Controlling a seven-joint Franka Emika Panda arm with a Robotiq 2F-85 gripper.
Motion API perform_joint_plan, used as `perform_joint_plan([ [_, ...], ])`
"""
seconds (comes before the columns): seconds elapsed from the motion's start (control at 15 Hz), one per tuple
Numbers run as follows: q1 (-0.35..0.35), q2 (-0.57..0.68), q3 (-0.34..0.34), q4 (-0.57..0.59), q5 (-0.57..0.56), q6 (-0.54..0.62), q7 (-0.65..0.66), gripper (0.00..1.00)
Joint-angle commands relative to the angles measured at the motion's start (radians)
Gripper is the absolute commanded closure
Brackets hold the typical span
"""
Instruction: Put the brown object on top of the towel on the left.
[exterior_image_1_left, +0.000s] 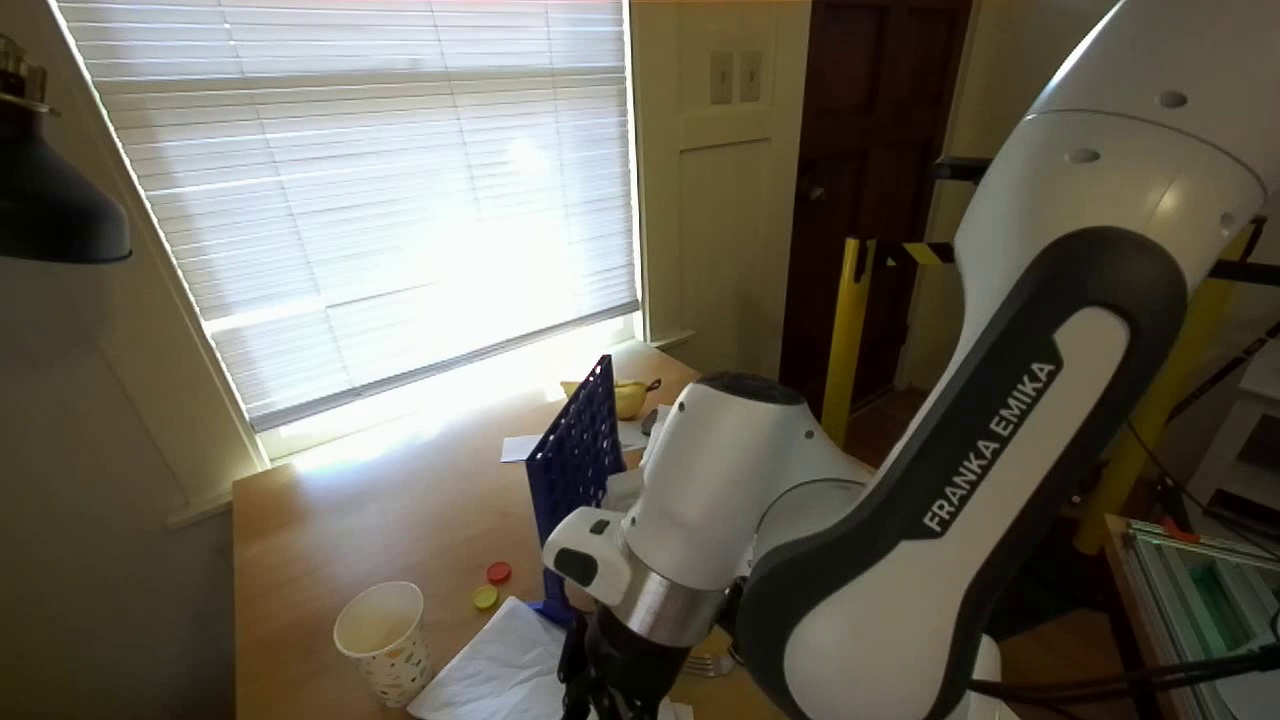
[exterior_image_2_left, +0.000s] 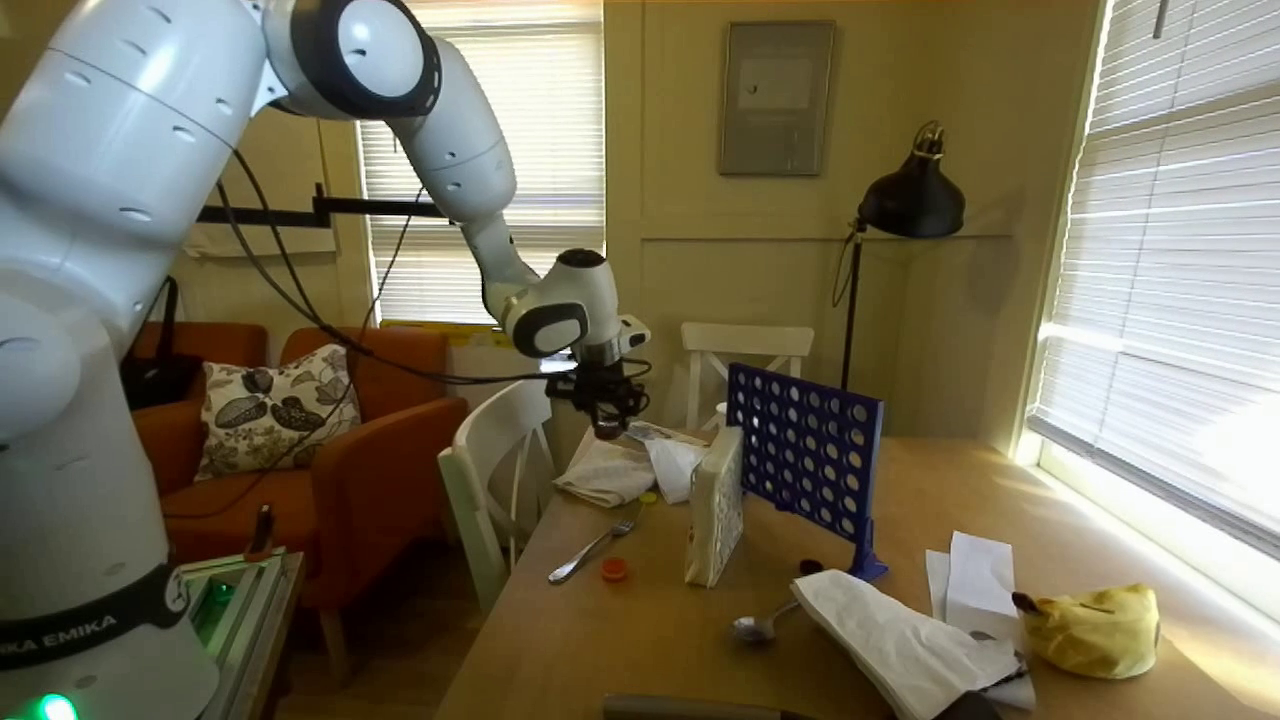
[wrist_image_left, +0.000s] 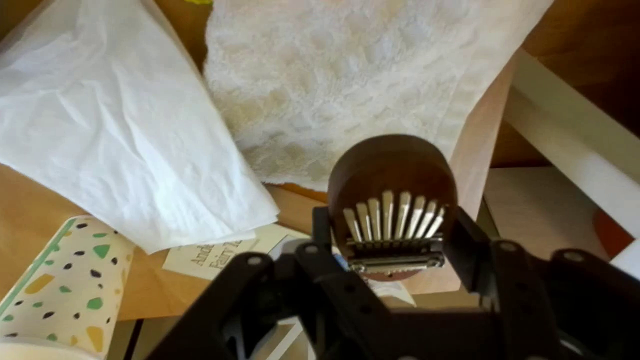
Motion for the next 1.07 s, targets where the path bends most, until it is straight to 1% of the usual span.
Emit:
perform_joint_plan([
  [0.0,-0.058,0.037,0.049,0.015,-0.156,-0.048,0.102,0.67],
  [0.2,-0.046,0.057,0.019,0.003,-0.277,-0.017,0.156,0.67],
  [0.33,-0.021,0.063,-0.026,0.002,-0.368,-0.003,0.194,0.67],
  [0.53,-0.022,0.074,-0.048,0.006,-0.462,0.001,0.236,0.67],
  [0.6,-0.024,0.076,-0.051,0.008,-0.486,0.006,0.243,0.32],
  [0.67,-0.032,0.075,-0.047,0.009,-0.503,0.015,0.252,0.16],
  [0.8,-0.092,0.056,0.016,0.009,-0.497,0.034,0.246,0.03],
  [0.87,-0.112,0.032,0.03,0.009,-0.488,0.037,0.256,0.0],
  [0.93,-0.155,0.009,0.073,0.011,-0.463,0.007,0.265,0.0],
  [1.0,-0.195,-0.039,0.107,0.011,-0.437,-0.057,0.287,0.0],
])
